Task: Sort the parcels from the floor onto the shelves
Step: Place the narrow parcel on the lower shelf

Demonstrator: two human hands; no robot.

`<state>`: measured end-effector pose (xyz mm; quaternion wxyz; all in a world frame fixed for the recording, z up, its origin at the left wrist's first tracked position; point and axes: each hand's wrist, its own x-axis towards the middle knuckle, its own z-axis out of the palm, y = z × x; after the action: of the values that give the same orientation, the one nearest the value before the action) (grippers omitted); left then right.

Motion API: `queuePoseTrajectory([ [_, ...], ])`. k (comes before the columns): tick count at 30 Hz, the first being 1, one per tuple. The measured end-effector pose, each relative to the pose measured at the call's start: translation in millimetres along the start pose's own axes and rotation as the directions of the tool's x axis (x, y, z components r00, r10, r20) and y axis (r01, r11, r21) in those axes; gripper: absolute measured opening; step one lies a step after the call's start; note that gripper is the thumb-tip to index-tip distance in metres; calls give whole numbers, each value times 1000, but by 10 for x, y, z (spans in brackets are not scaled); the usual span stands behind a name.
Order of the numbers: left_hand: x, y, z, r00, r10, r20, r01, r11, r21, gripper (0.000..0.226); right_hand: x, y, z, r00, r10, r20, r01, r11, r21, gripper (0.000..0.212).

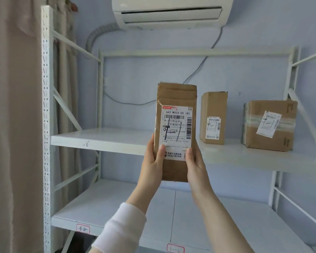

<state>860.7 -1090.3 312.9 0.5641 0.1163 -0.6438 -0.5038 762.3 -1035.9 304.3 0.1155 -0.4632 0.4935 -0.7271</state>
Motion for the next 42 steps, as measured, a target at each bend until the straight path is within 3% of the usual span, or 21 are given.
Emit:
queuePoseTrajectory([
  [9,1242,-337,-166,987,92,129,-82,994,-78,40,1141,167,351,994,-101,-34,98,992,-79,49],
  [24,2363,-1396,-130,981,30,189,-17,998,-67,44,2249,1094,397,997,-44,-62,32,982,-189,49],
  [34,2992,-1833,5,984,-38,172,20,994,105,47,2956,1464,212,999,35,-5,-35,982,-185,49],
  [42,3550,-2109,-18,938,-145,314,41,947,317,33,3483,1656,46,983,154,97,-111,930,-352,48],
])
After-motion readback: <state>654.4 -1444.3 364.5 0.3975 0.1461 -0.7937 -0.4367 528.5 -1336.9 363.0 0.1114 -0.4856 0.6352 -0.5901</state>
